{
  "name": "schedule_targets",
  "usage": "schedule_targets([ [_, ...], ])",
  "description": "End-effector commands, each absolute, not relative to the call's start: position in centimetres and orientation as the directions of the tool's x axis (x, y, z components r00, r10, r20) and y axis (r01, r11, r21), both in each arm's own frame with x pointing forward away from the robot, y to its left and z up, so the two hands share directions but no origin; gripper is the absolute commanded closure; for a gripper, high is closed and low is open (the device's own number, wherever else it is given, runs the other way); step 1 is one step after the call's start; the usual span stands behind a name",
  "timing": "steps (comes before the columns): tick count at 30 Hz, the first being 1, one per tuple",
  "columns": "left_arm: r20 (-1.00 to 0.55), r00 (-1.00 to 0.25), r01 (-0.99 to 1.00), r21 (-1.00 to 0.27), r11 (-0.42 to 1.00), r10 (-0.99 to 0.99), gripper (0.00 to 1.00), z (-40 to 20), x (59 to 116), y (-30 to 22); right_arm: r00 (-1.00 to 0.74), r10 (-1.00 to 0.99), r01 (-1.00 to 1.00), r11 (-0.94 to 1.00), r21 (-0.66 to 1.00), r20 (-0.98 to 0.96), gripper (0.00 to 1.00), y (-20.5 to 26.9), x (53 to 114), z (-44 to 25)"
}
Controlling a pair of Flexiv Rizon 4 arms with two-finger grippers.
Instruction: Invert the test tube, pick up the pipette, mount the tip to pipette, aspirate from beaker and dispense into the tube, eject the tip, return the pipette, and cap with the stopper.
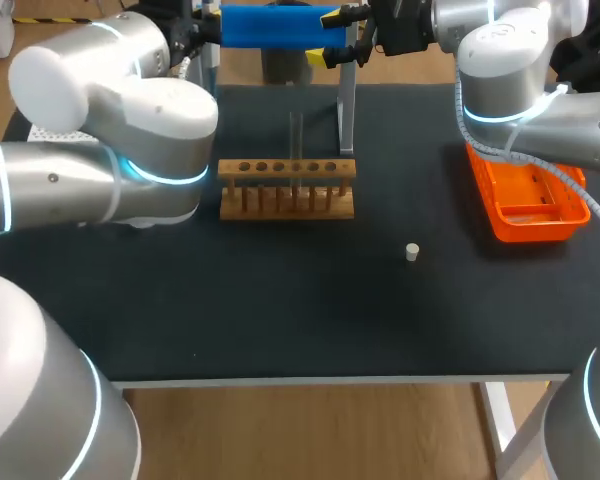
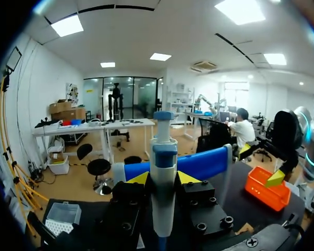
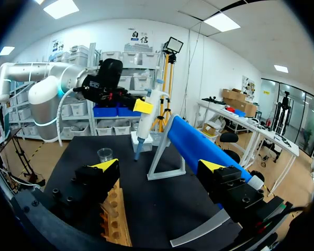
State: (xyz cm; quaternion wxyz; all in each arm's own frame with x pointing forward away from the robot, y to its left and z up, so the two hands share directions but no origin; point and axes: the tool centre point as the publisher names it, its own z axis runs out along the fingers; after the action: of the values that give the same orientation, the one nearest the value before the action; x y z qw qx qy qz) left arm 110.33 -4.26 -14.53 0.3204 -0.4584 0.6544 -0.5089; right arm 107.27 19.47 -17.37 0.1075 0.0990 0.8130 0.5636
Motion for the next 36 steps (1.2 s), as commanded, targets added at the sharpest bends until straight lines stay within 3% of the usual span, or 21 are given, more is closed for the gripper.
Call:
schedule_targets([
  [1, 0.043, -0.359, -0.307, -0.949, 0.075, -0.932, 1.0, -14.3, 111.5, -4.7, -0.957, 0.283, 0.04, 0.344, 0.938, -0.063, 0.0, 19.4, 107.2, -17.4],
  [36, 0.041, -0.284, -0.476, -0.874, 0.103, -0.958, 1.0, -16.4, 115.2, -5.0, -0.957, 0.283, 0.04, 0.344, 0.938, -0.063, 0.0, 19.4, 107.2, -17.4],
])
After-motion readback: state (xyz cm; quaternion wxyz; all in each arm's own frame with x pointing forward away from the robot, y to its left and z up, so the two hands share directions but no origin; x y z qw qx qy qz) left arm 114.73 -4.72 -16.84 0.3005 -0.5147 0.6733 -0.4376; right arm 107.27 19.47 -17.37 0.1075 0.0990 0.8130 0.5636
